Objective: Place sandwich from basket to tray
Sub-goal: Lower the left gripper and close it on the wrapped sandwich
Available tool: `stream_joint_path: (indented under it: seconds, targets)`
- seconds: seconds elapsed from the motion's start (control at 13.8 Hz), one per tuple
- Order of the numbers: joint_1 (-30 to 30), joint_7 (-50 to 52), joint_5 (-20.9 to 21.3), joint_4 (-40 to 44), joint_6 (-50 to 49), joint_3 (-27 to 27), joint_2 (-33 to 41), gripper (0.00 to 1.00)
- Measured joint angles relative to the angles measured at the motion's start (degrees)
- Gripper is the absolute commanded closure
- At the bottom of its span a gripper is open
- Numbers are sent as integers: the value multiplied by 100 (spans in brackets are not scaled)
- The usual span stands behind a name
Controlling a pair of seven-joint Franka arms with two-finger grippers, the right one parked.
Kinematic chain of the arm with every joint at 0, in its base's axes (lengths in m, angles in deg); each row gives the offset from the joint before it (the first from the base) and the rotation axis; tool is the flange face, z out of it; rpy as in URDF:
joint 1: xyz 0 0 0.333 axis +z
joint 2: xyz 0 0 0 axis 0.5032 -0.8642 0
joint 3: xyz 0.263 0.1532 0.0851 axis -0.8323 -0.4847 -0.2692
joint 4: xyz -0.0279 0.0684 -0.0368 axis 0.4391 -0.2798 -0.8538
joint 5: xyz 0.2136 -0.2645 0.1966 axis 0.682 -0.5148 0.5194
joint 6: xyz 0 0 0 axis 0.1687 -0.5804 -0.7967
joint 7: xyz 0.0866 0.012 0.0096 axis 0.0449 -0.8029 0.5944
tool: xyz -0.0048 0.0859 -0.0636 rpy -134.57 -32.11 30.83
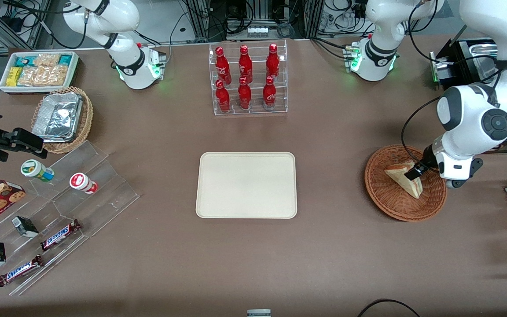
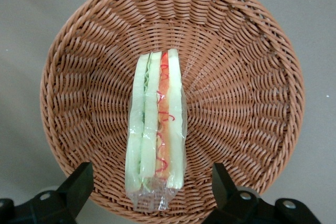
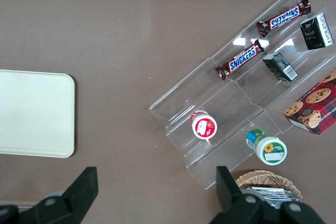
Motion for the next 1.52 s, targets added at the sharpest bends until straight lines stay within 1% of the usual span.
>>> stream_joint_path:
  seconds: [0.36,0.72,0.8,0.87,0.94,1.01,1.23,1.37,1.52]
  targets:
    - [0,0,1,-98,112,0,-157,0]
    - [0,0,1,-362,552,0,-299,1]
    - [0,0,1,-370,565,0,-330,17]
    - [0,0,1,-370,570,0,-355,38]
    - [0,10,1,-370,578,0,-366,52]
    - [0,36,1,-369,586,0,-365,61]
    - [-3,101,1,-338,594,8,-357,73]
    - [-6,116,1,-292,569,13,-323,73]
    - [-9,122,4,-172,307,19,-257,73]
